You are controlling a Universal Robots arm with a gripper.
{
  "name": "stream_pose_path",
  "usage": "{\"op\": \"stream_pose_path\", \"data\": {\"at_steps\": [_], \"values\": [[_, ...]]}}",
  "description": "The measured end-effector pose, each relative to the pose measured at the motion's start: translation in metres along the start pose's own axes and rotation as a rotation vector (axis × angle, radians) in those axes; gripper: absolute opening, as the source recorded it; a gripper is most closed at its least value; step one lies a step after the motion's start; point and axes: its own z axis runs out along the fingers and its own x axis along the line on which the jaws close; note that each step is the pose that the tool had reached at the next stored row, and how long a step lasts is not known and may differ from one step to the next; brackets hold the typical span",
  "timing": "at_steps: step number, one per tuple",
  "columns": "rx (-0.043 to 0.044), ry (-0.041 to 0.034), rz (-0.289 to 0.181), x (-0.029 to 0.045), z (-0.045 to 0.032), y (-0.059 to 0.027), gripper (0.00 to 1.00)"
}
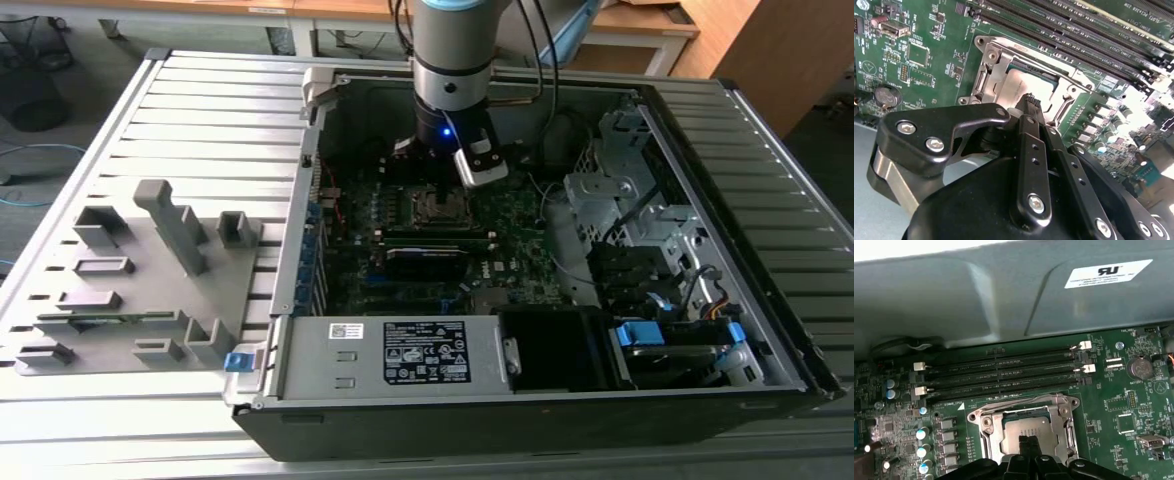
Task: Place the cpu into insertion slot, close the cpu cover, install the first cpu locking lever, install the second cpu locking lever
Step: 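Install the first cpu locking lever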
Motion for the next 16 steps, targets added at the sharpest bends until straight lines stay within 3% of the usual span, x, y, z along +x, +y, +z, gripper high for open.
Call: {"op": "stream_pose_path", "data": {"at_steps": [9,16], "values": [[-0.0013,0.0021,-0.021,-0.0006,-0.0101,0.0009,0.11],[-0.0016,0.0027,-0.027,-0.0008,-0.0106,0.0009,0.11]]}}
